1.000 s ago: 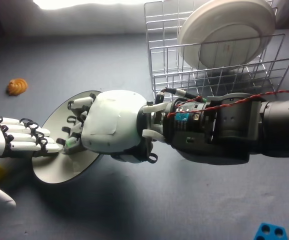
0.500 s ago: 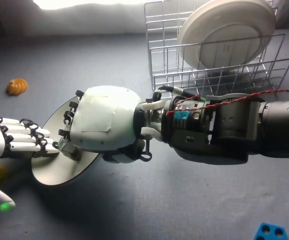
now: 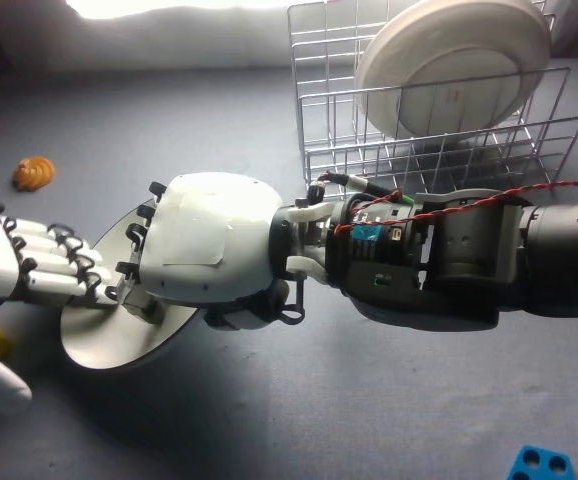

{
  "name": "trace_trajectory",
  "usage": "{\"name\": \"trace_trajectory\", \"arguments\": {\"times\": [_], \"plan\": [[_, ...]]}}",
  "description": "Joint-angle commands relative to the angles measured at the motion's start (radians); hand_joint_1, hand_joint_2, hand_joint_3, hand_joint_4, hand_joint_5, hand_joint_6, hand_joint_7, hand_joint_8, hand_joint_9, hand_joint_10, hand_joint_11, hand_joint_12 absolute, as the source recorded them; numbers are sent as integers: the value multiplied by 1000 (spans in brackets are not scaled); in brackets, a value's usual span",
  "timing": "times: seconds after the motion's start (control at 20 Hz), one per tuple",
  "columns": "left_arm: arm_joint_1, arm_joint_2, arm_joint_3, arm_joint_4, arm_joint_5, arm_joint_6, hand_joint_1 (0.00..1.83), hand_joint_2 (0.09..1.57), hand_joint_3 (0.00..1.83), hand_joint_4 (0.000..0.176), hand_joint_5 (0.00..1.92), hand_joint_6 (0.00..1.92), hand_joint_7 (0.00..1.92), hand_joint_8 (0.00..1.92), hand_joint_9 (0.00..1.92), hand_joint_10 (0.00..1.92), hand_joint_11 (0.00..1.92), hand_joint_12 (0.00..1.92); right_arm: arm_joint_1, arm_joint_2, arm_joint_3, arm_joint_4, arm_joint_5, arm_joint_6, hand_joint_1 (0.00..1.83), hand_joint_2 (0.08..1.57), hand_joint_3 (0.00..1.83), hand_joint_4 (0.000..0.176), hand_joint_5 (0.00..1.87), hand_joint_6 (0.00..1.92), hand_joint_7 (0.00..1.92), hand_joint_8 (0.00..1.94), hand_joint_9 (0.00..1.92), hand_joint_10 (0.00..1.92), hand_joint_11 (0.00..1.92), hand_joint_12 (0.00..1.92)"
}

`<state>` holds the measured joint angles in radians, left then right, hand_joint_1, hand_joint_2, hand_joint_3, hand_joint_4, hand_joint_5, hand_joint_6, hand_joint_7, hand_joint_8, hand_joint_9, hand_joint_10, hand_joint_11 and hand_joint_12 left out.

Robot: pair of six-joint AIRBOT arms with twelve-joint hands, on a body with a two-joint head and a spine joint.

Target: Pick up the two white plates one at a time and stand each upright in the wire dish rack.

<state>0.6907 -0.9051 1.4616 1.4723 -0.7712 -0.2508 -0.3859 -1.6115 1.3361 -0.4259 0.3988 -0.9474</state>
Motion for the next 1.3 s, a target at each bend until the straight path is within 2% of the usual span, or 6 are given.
{"name": "trace_trajectory", "arguments": {"times": [0.0, 0.25, 0.3, 0.55, 0.85, 1.25], "plan": [[-20, 17, -1, -52, -21, 2, 0, 1076, 1, 0, 3, 1, 0, 0, 0, 0, 0, 0, -7, 1, -2, 8, 45, 0, 1393, 1057, 0, 0, 1018, 919, 1138, 727, 1031, 938, 928, 1007], [-98, 49, -19, -52, -27, 2, 0, 1082, 3, 0, 7, 2, 0, 0, 0, 0, 0, 0, -9, 3, -2, 9, 45, 0, 1390, 1067, 1, 0, 970, 1023, 1081, 820, 1057, 872, 925, 992], [-112, 57, -24, -52, -30, 0, 0, 1080, 2, 0, 6, 2, 0, 0, 0, 0, 0, 0, -11, 4, -2, 9, 44, 0, 1386, 1079, 2, 0, 948, 1061, 1038, 867, 1037, 925, 903, 1016], [-159, 84, -39, -52, -35, -14, 0, 1080, 2, 0, 1, 0, 0, 0, 0, 0, 0, 0, -14, 21, -2, 8, 43, 17, 1389, 1063, 1, 0, 994, 985, 1097, 773, 1043, 914, 896, 1012], [-224, 100, -53, -50, -35, -42, 0, 1074, 0, 0, 8, 3, 0, 0, 0, 0, 0, 0, -7, 94, -54, 8, 38, 129, 1383, 1076, 0, 0, 966, 1055, 1078, 781, 1017, 947, 868, 1010], [-246, 117, -60, -44, -35, -54, 0, 1079, 2, 0, 4, 1, 0, 0, 0, 0, 0, 0, 59, 222, -160, 8, 3, 346, 1380, 1089, 0, 0, 931, 1051, 1005, 849, 1047, 1005, 828, 1077]]}}
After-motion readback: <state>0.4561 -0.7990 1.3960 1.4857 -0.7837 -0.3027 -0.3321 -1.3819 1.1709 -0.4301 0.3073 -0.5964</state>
